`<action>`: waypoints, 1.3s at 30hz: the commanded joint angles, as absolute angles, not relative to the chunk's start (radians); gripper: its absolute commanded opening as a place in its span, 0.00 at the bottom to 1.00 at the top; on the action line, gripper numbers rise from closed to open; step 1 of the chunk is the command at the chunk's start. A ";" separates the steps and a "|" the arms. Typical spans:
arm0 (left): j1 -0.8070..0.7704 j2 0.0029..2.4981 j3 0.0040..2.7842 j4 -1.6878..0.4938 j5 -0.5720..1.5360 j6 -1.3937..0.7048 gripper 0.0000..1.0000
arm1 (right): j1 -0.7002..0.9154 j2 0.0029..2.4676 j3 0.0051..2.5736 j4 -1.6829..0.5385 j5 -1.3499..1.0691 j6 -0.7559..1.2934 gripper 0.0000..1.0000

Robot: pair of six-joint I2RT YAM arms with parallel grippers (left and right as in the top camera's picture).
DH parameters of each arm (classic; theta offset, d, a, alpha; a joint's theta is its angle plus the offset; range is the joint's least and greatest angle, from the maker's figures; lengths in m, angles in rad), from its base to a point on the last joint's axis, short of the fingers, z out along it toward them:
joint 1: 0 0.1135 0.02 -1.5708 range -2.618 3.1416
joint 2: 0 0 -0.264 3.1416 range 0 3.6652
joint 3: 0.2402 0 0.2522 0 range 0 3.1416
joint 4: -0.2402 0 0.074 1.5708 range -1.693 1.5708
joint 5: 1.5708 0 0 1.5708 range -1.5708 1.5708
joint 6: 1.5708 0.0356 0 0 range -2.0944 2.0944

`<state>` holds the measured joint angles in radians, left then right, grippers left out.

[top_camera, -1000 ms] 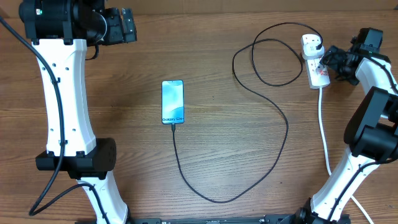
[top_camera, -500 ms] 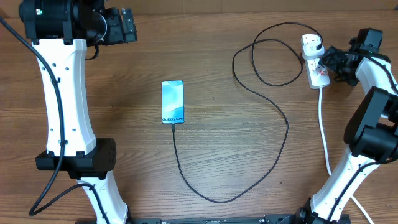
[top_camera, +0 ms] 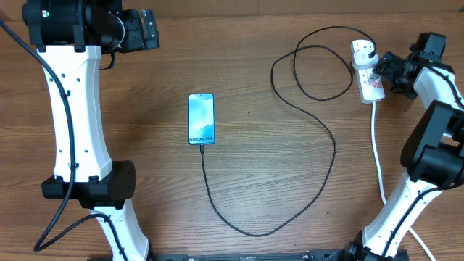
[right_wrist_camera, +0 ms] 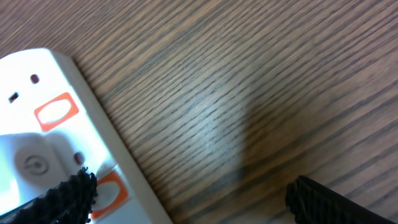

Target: Plug charger to phone and switch on socket

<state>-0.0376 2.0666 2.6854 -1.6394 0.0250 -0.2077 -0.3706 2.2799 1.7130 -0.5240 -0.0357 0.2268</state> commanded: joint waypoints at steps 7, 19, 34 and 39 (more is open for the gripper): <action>-0.033 2.048 2.698 -1.642 0.019 -0.218 1.00 | -0.376 2.300 1.723 -0.517 -0.065 0.238 0.99; -0.033 2.048 2.698 -1.642 0.019 -0.217 1.00 | -0.374 2.300 1.723 -0.549 -0.099 0.235 0.98; -0.033 2.048 2.698 -1.642 0.019 -0.217 1.00 | -0.362 2.301 1.721 -0.570 -0.099 0.234 0.98; -0.033 2.048 2.698 -1.642 0.019 -0.217 1.00 | -0.355 2.301 1.721 -0.574 -0.099 0.231 0.98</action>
<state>-0.0376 2.0666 2.6854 -1.6394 0.0250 -0.2077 -0.3798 2.2829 1.7168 -0.5529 -0.0772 0.2440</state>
